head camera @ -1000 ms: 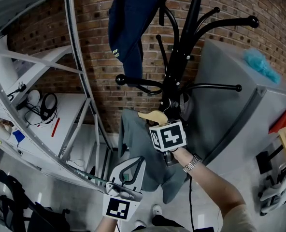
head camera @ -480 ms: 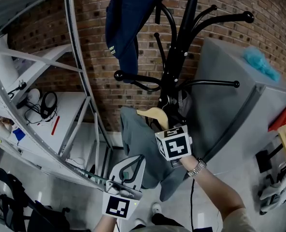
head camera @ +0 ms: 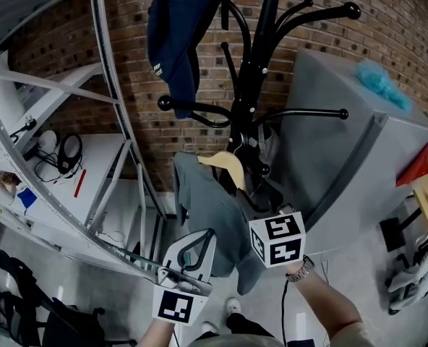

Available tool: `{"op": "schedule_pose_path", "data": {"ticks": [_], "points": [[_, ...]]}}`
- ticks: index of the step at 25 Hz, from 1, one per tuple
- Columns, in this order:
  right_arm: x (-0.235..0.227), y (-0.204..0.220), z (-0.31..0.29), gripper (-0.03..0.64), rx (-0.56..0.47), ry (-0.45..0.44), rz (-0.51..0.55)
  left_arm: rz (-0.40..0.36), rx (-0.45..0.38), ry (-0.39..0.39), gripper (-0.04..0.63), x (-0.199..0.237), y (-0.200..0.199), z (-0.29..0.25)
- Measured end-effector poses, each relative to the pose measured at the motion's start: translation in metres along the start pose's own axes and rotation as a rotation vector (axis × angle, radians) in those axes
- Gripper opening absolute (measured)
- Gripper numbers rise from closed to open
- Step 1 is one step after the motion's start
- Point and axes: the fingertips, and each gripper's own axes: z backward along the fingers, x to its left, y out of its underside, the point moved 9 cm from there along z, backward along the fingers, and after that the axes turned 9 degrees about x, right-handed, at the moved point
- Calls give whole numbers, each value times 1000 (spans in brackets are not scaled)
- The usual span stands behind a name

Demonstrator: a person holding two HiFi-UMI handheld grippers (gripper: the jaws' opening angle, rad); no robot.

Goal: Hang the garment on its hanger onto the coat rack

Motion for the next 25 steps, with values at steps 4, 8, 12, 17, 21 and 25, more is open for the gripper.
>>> {"op": "schedule_pose_path", "data": {"ticks": [4,8,12,17,21,25], "points": [[17,6,41,131,-253,-91,33,103,28,-16,2,-9,4,9],[40,20,78,35,-393,-281,-8,179,55,-31,2,-15,11,24],[67,48,103,21,-406,-374,-68,193,83,-24,2,-27,22,41],[93,82,119,20,-371,-423,-107,204,116,-23,2,-41,31,66],[107,99,128,20,-350,-440,-126,218,132,-27,2,-50,36,82],[117,112,133,20,-314,-433,-119,218,142,-26,2,-60,41,94]]}}
